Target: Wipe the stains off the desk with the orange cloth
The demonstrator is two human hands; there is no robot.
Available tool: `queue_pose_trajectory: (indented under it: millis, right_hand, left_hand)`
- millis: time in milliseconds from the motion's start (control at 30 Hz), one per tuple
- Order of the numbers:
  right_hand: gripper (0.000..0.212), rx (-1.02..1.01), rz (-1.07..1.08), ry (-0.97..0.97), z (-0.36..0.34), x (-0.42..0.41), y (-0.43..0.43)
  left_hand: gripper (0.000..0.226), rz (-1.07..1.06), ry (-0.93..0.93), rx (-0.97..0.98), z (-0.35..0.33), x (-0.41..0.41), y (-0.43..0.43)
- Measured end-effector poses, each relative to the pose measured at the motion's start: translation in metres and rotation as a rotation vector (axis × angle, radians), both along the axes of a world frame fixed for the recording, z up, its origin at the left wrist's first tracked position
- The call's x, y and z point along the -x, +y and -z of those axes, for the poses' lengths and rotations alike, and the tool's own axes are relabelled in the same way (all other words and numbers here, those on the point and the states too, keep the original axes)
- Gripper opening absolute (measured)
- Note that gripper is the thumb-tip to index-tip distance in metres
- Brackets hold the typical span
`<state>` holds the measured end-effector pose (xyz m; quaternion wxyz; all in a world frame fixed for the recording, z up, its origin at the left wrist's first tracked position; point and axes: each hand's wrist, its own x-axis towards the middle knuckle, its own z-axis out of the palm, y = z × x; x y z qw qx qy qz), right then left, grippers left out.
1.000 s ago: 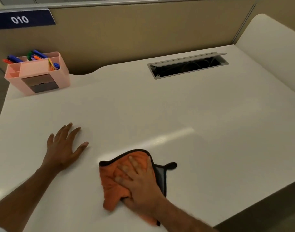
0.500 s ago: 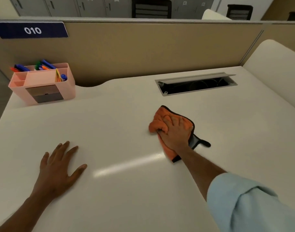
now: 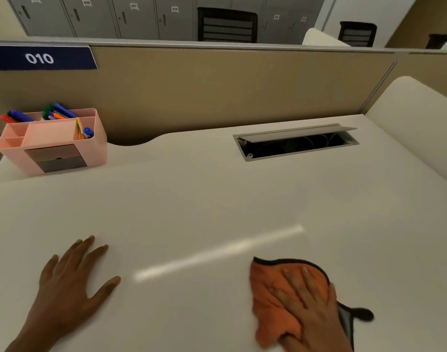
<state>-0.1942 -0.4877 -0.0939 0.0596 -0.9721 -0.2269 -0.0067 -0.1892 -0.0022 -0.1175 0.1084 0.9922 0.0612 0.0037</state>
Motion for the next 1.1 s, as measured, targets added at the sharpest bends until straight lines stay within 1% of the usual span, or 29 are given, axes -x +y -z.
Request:
queue_pose_trajectory:
  millis: [100, 233, 333, 533, 667, 733, 800, 900, 1033, 1100]
  right_hand:
    - [0.082, -0.037, 0.105, 0.044, -0.001, -0.039, 0.003]
    - [0.075, 0.041, 0.217, 0.032, 0.002, -0.142, 0.026]
    - [0.074, 0.058, 0.165, 0.005, 0.009, -0.211, 0.058]
    - [0.077, -0.029, 0.089, 0.027, 0.015, -0.308, 0.134]
    - [0.074, -0.075, 0.151, 0.021, 0.011, -0.351, 0.173]
    - [0.077, -0.097, 0.186, 0.061, 0.010, -0.359, 0.196]
    - [0.082, -0.116, 0.178, 0.089, 0.011, -0.355, 0.223]
    - [0.083, -0.145, 0.022, 0.032, 0.013, -0.324, 0.270]
    - [0.074, -0.154, -0.200, -0.073, 0.009, -0.258, 0.318]
    - [0.075, -0.127, -0.298, -0.061, 0.008, -0.225, 0.328]
  left_hand:
    - [0.082, -0.020, 0.009, 0.006, -0.001, -0.002, -0.001]
    - [0.081, -0.016, 0.002, -0.005, 0.000, -0.003, -0.001]
    - [0.082, -0.012, -0.010, -0.020, -0.001, -0.004, -0.003]
    - [0.085, -0.026, -0.036, 0.018, -0.009, -0.006, -0.011]
    - [0.086, -0.053, -0.080, 0.063, -0.013, -0.011, -0.014]
    - [0.085, -0.068, -0.080, 0.052, -0.014, -0.012, -0.014]
    - [0.083, -0.054, -0.053, 0.032, -0.016, -0.011, -0.016]
    - [0.081, -0.035, -0.047, 0.016, -0.017, -0.009, -0.015]
    - [0.083, -0.036, -0.053, 0.032, -0.018, -0.003, -0.013]
    - [0.080, -0.052, -0.077, 0.072, -0.020, 0.001, -0.013]
